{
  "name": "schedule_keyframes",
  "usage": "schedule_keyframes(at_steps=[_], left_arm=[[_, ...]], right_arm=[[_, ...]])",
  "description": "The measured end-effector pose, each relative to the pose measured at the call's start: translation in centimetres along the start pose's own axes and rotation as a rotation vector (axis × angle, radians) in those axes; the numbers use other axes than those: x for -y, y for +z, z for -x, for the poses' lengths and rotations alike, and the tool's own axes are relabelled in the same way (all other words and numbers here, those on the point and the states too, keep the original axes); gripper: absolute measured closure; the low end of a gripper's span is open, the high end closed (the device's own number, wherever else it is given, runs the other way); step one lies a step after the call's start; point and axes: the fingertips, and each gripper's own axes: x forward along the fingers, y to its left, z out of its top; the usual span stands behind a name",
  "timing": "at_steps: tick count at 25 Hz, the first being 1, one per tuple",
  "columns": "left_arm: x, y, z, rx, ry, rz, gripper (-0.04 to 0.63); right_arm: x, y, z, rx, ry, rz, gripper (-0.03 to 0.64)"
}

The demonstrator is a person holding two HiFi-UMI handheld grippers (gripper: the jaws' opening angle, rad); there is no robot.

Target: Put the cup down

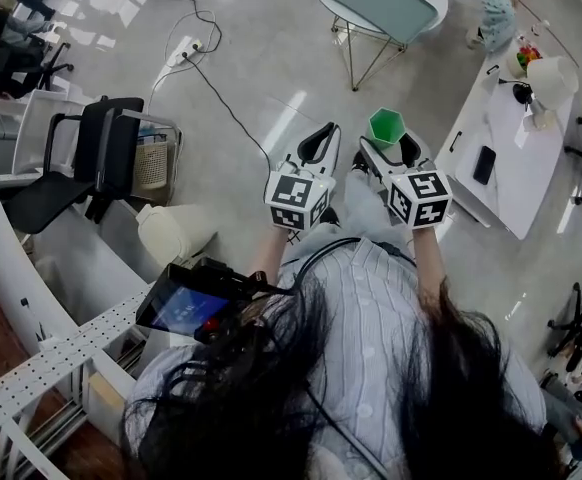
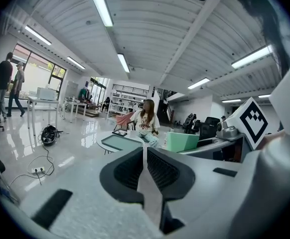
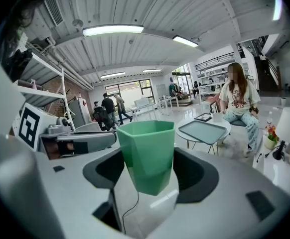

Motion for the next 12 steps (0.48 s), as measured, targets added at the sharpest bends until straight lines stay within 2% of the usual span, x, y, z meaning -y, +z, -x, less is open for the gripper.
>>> schedule_keyframes(at_steps=[12], left_arm=[[-3.6, 3.2, -10.2, -0.019, 0.006, -0.023, 0.569]], right_arm=[[9.3, 4.3, -7.3, -0.006, -0.008, 0.0, 0.298]])
